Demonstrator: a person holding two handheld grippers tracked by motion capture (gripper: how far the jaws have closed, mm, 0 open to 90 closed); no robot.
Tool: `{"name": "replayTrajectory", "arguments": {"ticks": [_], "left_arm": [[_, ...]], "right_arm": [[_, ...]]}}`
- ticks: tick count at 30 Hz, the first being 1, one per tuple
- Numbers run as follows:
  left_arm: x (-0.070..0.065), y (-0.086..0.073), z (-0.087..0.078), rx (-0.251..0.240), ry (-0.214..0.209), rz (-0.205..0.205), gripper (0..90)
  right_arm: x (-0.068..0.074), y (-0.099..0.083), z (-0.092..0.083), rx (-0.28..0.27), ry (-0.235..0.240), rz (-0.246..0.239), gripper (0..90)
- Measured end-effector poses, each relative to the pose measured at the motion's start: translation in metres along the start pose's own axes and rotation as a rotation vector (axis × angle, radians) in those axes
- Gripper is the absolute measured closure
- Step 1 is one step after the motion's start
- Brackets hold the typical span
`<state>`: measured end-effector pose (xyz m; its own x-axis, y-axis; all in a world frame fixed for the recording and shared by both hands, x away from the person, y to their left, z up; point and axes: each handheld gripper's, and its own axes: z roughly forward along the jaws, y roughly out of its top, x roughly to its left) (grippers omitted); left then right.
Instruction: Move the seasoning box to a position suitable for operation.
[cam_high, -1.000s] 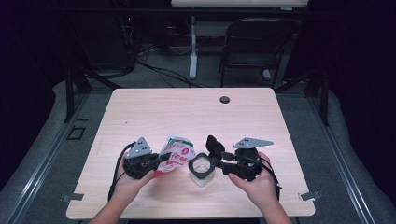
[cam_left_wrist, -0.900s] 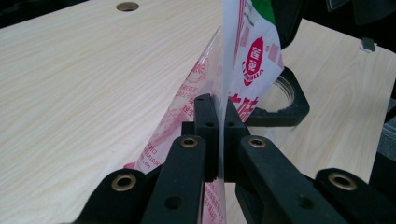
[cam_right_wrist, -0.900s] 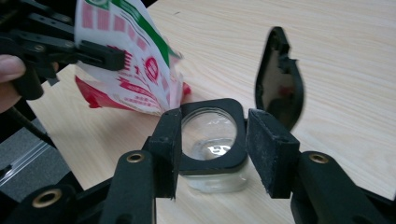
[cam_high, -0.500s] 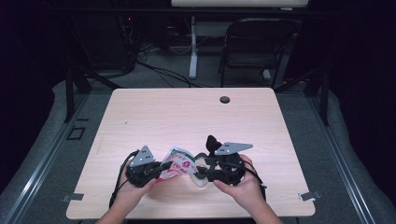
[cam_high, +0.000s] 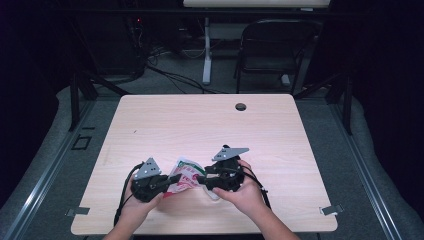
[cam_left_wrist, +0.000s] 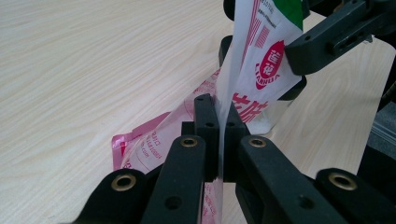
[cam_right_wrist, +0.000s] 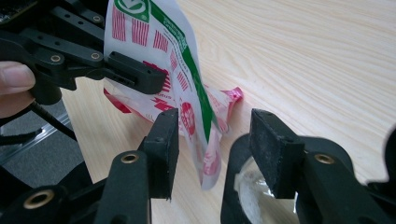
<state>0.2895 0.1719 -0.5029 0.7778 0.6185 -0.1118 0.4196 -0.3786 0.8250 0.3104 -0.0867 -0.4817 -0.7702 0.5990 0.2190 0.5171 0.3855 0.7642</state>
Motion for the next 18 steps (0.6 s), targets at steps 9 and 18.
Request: {"name": "replayTrajectory", "arguments": {"ticks": [9,18], "left_arm": [[-0.001,-0.002,-0.001,0.003,0.002,0.0,90.0],[0.004,-0.004,-0.002,-0.012,-0.024,-0.05,90.0]], "right_arm": [[0.016,0.014,0.005,-0.046,0.051,-0.06,51.7],[0.019,0.009,0.017,0.006,0.05,-0.068,58.0]]}}
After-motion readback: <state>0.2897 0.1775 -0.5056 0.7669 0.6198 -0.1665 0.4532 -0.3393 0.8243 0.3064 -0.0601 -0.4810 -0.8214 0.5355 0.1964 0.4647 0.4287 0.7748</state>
